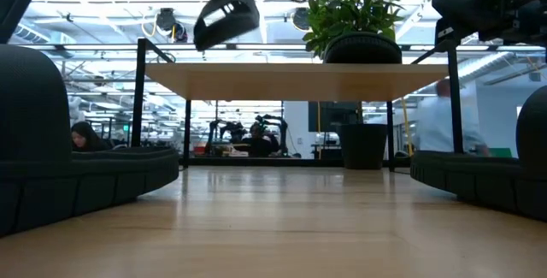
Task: Pick and place slides into the shelf
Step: Put the top left black slide on the shelf
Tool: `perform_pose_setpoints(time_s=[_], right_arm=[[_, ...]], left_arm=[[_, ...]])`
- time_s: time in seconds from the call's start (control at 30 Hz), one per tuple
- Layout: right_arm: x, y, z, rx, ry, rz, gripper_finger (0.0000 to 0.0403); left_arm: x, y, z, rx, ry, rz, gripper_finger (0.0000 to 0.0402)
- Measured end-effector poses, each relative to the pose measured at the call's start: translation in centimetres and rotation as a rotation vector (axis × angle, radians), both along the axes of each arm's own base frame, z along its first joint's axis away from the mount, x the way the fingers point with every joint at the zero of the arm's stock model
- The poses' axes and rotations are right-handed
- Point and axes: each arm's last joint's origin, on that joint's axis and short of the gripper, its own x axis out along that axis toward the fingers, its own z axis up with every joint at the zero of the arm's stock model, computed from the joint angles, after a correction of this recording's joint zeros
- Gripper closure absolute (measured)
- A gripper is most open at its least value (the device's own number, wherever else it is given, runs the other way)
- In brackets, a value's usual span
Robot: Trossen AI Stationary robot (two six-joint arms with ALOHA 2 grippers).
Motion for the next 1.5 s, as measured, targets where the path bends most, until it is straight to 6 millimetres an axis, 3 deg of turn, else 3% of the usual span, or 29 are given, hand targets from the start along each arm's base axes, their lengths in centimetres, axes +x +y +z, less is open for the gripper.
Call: perform_pose_setpoints(time_s=[0.3, 0.47, 1.13, 1.5], right_arm=[[0.0, 0.0, 0.0, 0.001, 0.002, 0.001, 0.0403], [0.0, 0.0, 0.0, -0.001, 0.001, 0.001, 0.0403], [0.0, 0.0, 0.0, -0.01, 0.0, 0.0, 0.0403], [0.0, 0.0, 0.0, -0.006, 0.0, 0.001, 0.0403]], left_arm=[[3.0, 1.5, -4.3, -0.062, 0.117, 0.012, 0.0401], [3.7, 2.0, -5.6, -0.077, 0.154, 0.019, 0.0401], [3.7, 3.4, -5.7, -0.042, 0.098, 0.033, 0.0395], [3.4, 3.2, -5.7, -0.187, 0.129, 0.069, 0.0399]])
